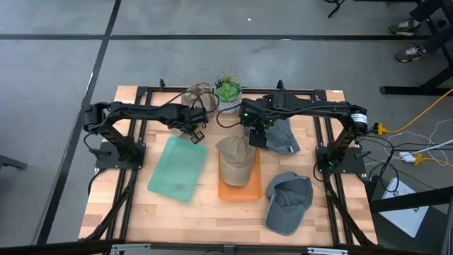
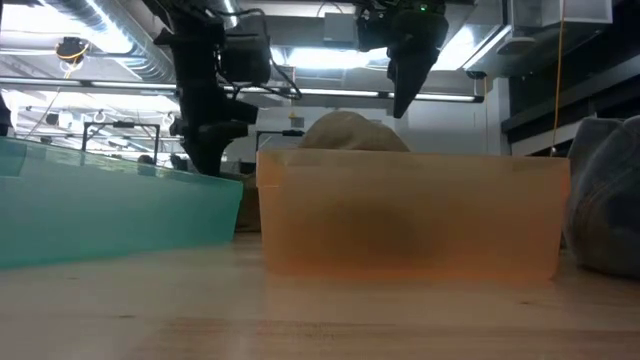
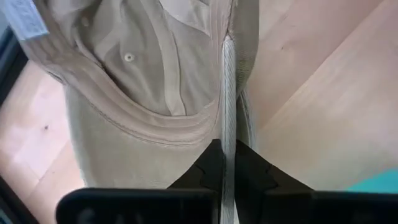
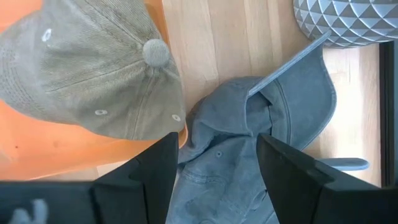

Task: Pick & Place hat
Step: Put the left brown cap into the orange bin

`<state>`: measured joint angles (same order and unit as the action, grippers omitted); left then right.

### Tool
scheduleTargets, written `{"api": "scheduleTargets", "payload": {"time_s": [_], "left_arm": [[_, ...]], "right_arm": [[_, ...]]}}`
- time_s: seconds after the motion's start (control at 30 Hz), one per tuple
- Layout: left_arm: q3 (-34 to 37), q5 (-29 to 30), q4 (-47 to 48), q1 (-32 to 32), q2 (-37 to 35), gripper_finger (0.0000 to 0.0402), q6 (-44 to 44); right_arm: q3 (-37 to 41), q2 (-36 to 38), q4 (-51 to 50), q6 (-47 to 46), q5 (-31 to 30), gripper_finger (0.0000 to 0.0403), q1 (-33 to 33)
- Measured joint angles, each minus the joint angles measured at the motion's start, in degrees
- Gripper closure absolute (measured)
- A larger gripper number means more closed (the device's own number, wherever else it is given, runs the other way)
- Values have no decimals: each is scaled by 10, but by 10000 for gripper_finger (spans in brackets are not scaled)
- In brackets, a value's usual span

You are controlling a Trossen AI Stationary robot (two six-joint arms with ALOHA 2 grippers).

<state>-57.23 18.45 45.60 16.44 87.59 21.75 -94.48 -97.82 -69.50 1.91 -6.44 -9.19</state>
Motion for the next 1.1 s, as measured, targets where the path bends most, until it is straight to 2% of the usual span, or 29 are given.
{"api": "scheduleTargets", "payload": {"time_s": [0.13, 0.4, 0.6, 0.73, 0.9, 1.0, 1.1], "left_arm": [[0, -1, 0, -7, -40, 392, -13], [0, -5, 7, -10, -171, 391, -29], [0, -67, 9, -10, -279, 392, -34], [0, -118, 1, -10, -338, 391, -44], [0, -193, -68, -10, -390, 391, -55], [0, -239, -121, -13, -405, 391, -72], [0, -264, -147, -22, -408, 391, -74]], "right_arm": [[0, 0, 0, 13, 0, 187, 0], [12, 2, 6, 84, -12, 187, 0], [124, 79, 73, 105, -14, 187, -9], [233, 176, 208, 79, -10, 187, -8], [370, 286, 476, 28, -9, 187, -5], [446, 315, 665, 19, -7, 187, -1], [496, 318, 814, 32, 25, 187, 3]]}}
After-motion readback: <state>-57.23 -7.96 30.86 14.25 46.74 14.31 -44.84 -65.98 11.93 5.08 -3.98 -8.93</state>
